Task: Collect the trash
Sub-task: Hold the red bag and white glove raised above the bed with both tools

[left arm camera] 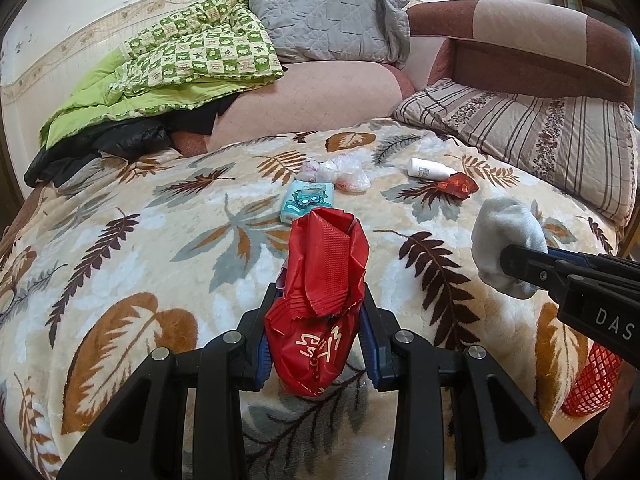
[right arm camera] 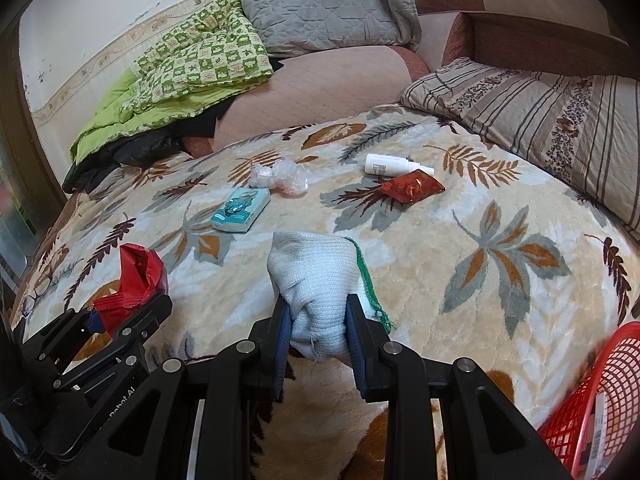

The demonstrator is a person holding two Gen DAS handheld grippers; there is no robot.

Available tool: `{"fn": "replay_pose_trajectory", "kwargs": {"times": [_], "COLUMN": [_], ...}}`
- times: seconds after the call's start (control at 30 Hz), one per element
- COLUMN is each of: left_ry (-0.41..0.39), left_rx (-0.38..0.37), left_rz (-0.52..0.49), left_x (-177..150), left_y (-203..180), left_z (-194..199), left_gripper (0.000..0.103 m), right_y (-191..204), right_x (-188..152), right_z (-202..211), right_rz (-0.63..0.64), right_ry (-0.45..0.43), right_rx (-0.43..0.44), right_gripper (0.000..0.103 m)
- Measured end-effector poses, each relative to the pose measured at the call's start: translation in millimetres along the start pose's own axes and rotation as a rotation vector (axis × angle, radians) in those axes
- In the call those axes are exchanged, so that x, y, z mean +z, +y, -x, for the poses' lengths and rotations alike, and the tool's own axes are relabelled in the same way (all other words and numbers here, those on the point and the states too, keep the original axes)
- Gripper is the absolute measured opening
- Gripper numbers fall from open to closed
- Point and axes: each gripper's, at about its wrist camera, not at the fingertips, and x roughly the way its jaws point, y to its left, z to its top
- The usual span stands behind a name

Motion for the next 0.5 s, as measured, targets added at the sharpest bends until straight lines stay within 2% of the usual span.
{"fn": "replay_pose_trajectory", "kwargs": {"times": [0.5], "left_ry": [-0.001], "left_rx": [-0.004], "left_rz": [-0.002], "left_x": [-0.3], "left_y": [-1.5], "left_z": [0.6], "left_gripper": [0.034], "right_y": [-4.3], "right_x": [1.0], "right_z": [1.3], "right_rz": [-0.005], "right_ry": [-0.002], "right_rx": [0.000], "right_gripper": [0.029]}}
